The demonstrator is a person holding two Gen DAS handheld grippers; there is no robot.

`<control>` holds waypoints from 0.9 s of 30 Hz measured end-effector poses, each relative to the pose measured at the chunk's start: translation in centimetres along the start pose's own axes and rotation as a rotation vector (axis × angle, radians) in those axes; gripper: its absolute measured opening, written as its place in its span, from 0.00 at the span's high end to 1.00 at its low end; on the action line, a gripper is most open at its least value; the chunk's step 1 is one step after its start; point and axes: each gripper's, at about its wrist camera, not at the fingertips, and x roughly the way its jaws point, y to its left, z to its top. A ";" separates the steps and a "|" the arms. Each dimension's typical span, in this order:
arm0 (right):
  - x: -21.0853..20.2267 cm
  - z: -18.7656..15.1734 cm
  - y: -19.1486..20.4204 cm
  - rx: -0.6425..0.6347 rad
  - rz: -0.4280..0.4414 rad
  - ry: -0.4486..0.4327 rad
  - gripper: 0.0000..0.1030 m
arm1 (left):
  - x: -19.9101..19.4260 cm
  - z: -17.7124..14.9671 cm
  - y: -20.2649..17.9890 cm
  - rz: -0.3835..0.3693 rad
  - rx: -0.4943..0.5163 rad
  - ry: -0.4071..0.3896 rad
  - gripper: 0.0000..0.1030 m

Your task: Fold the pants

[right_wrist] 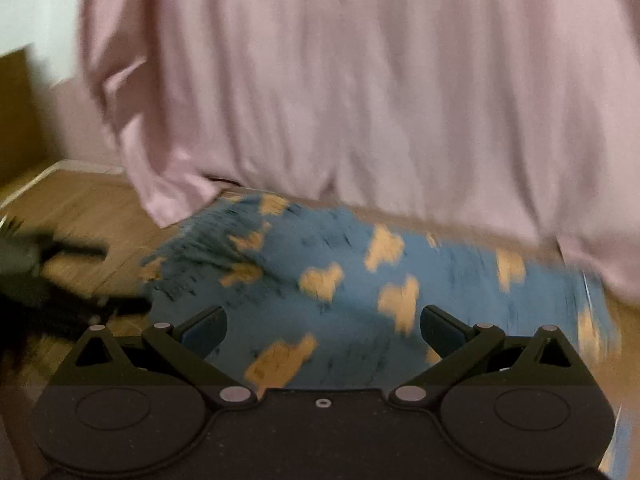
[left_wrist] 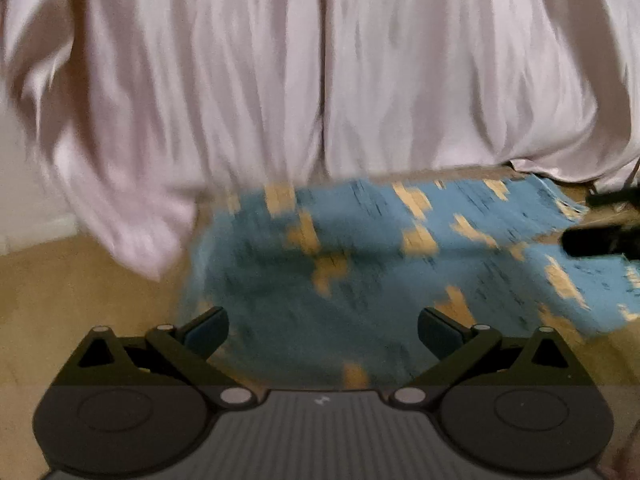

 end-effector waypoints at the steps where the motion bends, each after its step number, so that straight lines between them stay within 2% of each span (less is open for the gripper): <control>1: 0.2 1.5 -0.6 -0.036 0.012 0.010 0.01 | 0.4 1.2 0.2 0.014 0.023 -0.008 0.00; 6: 2.9 9.3 -3.8 -0.154 0.096 0.135 0.01 | 3.6 8.3 1.9 -0.004 0.078 -0.027 0.00; 7: 3.5 10.5 -4.1 -0.206 0.132 0.146 0.01 | 4.4 9.7 2.2 -0.010 0.098 -0.033 0.00; 8: 3.9 11.4 -4.3 -0.303 0.204 0.132 0.01 | 5.6 10.9 2.2 -0.017 0.126 -0.037 0.00; 10: 4.8 12.3 -4.7 -0.492 0.348 0.126 0.01 | 7.9 12.8 2.6 -0.040 0.189 -0.021 0.00; 11: 5.6 12.6 -4.9 -0.541 0.383 0.144 0.01 | 9.3 13.4 2.8 -0.056 0.227 -0.007 0.00; 14: 8.4 12.7 -6.7 -0.535 0.457 0.111 0.01 | 13.7 14.4 3.7 -0.077 0.311 0.049 0.00; 16: 11.0 12.1 -7.9 -0.537 0.424 0.120 0.01 | 16.6 14.7 4.2 -0.073 0.352 0.094 0.00; 19: 15.9 11.2 -10.3 -0.538 0.322 0.201 0.01 | 20.3 14.8 4.6 -0.065 0.434 0.142 0.00; 21: 18.5 10.7 -12.1 -0.519 0.285 0.235 0.03 | 22.1 14.6 5.1 -0.068 0.463 0.170 0.01; 24: 21.2 10.2 -14.1 -0.466 0.279 0.242 0.10 | 24.3 14.7 5.4 -0.104 0.484 0.220 0.04; 26: 22.8 9.8 -14.4 -0.446 0.274 0.248 0.22 | 25.3 14.3 5.1 -0.144 0.535 0.245 0.08; 27: 23.4 9.6 -14.5 -0.448 0.277 0.251 0.25 | 25.5 14.1 5.0 -0.160 0.564 0.249 0.09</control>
